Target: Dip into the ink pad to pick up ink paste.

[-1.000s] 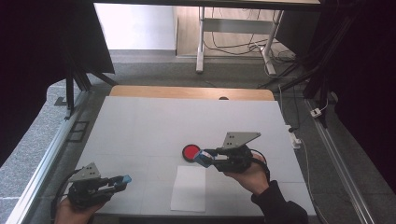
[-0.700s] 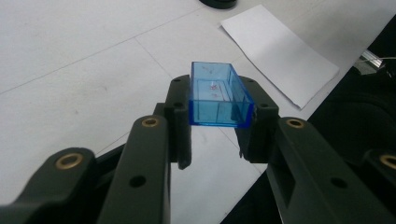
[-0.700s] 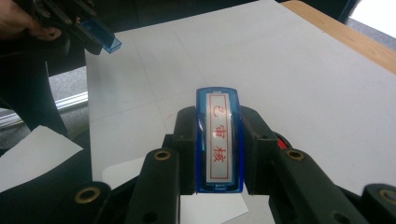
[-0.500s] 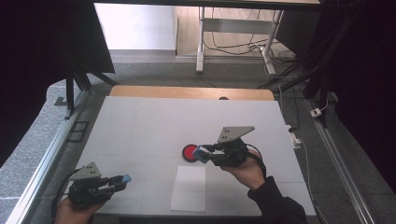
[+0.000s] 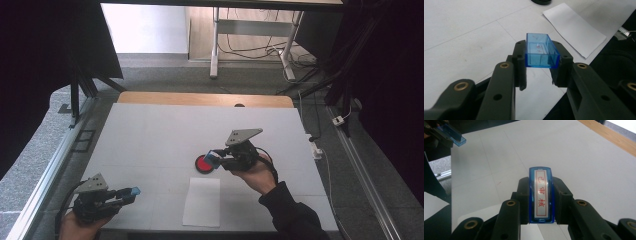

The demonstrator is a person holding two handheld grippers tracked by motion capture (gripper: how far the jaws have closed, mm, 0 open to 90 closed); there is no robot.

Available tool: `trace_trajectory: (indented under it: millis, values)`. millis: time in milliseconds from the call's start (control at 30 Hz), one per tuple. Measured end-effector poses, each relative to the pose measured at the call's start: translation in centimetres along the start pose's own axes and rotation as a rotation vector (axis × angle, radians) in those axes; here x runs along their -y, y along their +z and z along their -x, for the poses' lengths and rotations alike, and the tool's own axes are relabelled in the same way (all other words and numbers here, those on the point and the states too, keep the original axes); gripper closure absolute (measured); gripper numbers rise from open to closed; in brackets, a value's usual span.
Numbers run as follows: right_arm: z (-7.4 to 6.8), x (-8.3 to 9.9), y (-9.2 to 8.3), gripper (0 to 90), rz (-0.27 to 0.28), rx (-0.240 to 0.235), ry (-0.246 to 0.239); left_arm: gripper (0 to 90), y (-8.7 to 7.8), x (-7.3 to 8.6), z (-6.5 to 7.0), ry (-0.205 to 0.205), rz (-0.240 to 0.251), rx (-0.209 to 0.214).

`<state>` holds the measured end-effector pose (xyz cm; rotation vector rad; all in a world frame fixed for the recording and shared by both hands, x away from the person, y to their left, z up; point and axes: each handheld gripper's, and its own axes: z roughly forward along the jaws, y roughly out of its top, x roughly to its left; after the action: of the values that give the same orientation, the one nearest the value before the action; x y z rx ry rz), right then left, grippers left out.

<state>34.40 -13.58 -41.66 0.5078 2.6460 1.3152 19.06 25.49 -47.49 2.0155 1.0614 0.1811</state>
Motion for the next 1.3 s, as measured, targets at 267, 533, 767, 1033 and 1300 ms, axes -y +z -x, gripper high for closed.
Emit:
trace_trajectory:
  millis: [267,533,767,1033,1300]
  values:
    - [0.9,-0.3,1.7,71.3,-0.046,0.012,-0.015,68.3,0.0,0.0,0.1,0.006,-0.003,-0.002]
    - [1.6,-0.2,3.7,71.3,-0.107,0.032,-0.024,68.2,0.1,0.0,0.1,0.011,-0.004,-0.003]
    - [2.1,0.1,5.4,71.3,-0.163,0.055,-0.037,68.3,0.0,0.0,0.1,0.012,-0.001,0.001]
    - [2.7,0.5,6.4,71.4,-0.188,0.064,-0.039,68.3,0.1,0.0,0.1,0.011,-0.002,0.001]
    - [2.9,0.7,7.1,71.4,-0.194,0.060,-0.030,68.3,0.1,0.0,0.1,0.011,-0.003,0.005]
